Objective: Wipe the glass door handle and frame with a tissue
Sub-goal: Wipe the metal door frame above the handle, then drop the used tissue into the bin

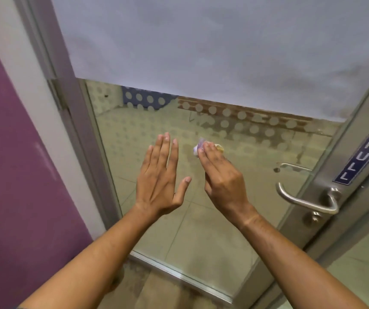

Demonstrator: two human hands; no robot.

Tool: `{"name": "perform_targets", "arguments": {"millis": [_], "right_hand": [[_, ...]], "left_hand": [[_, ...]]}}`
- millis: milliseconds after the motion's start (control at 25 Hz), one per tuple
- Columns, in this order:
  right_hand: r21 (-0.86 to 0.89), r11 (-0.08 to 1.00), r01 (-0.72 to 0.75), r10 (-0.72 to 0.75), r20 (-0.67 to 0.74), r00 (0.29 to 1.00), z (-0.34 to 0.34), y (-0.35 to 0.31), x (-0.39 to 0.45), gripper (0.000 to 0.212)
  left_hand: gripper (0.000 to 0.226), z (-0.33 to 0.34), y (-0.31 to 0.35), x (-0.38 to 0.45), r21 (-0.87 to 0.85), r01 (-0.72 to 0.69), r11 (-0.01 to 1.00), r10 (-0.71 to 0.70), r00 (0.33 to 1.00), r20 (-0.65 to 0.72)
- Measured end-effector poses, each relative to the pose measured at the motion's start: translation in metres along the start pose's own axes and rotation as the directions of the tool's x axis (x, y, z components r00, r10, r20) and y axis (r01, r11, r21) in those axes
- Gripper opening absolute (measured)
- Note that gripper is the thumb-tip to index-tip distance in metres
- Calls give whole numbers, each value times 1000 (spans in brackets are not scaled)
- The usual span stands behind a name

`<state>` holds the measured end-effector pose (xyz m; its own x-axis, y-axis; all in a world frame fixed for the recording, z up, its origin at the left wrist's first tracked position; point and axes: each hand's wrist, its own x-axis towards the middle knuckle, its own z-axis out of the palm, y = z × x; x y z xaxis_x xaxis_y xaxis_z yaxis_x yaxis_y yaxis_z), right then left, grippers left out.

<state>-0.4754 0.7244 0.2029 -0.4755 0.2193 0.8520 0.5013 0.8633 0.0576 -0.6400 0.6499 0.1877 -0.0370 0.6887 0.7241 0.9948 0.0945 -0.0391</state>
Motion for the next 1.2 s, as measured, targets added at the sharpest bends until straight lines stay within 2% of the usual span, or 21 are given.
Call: {"name": "perform_targets", "arguments": {"millis": [480,680,800,960,1200], "right_hand": [[236,953,191,-204,32,978,166,-186,47,39],[359,907,220,-266,85,960,220,-249,47,48],[428,879,211,-301,156,941,247,-272,45,56],[525,820,226,-386,217,897,290,-288,36,51],[604,781,157,-458,383,802,359,-304,25,54]], "left_hand": [[87,-43,-210,-112,153,227,962,-242,966,89],[89,-46,-270,-165,195,306,932,-336,930,148],[90,-39,-292,-190,225,370,902,-414,888,199],[89,-19,-314,-215,268,454,850,-518,813,266],[90,17,-336,-232,316,555,770,-637,701,320]]}}
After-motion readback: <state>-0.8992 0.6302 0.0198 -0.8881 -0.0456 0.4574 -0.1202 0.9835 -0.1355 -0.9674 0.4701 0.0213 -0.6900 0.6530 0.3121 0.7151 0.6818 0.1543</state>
